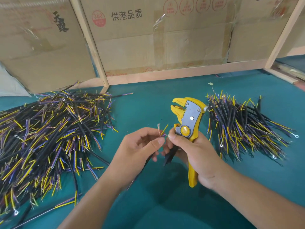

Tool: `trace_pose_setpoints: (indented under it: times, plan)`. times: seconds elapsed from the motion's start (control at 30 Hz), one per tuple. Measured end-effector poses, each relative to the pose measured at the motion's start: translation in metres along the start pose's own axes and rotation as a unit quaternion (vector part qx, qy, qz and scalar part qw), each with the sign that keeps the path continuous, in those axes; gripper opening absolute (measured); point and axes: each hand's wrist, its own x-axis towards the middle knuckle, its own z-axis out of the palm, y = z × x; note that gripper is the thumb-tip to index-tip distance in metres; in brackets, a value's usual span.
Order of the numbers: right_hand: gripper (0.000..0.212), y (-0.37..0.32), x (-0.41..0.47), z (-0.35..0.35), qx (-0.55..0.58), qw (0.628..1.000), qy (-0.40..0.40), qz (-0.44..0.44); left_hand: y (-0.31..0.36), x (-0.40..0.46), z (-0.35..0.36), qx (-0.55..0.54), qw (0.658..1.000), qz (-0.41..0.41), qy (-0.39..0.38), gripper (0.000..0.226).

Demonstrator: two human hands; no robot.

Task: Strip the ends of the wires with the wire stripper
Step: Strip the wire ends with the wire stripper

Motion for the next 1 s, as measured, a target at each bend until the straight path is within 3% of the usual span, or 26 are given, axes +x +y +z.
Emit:
trace_pose_setpoints:
  times: [0.17, 0.27, 0.43, 0.63, 0.8, 0.9, 1.0]
  plan:
    - [0.026, 0.002, 0.003, -0.003, 0.026, 0.999, 0.015, 0.021, 0.000, -0.002, 0.002, -0.089, 0.996, -0.023, -0.015, 0.025]
    - [0.017, 0.004, 0.003, -0.001, 0.039, 0.999, 0.011, 0.034, 0.002, -0.003, 0.003, -0.127, 0.991, -0.036, -0.036, 0.033]
    - [0.016, 0.005, 0.003, -0.001, 0.048, 0.998, 0.011, 0.038, 0.006, -0.004, 0.005, -0.146, 0.986, -0.061, -0.042, 0.030]
    - [0.019, 0.006, 0.001, 0.001, 0.054, 0.998, -0.009, 0.033, 0.008, -0.005, 0.005, -0.107, 0.994, -0.029, -0.013, 0.012]
    - [0.014, 0.007, 0.000, 0.002, 0.052, 0.998, -0.007, 0.031, 0.011, -0.005, -0.001, 0.010, 1.000, 0.013, -0.017, 0.027]
    - [0.014, 0.007, -0.001, 0.003, 0.028, 0.999, -0.014, 0.019, 0.013, -0.006, -0.002, 0.097, 0.994, 0.051, -0.001, 0.022]
    - [0.017, 0.008, -0.002, 0.003, 0.023, 0.999, -0.022, 0.018, 0.013, -0.005, 0.002, 0.094, 0.994, 0.048, 0.042, 0.015]
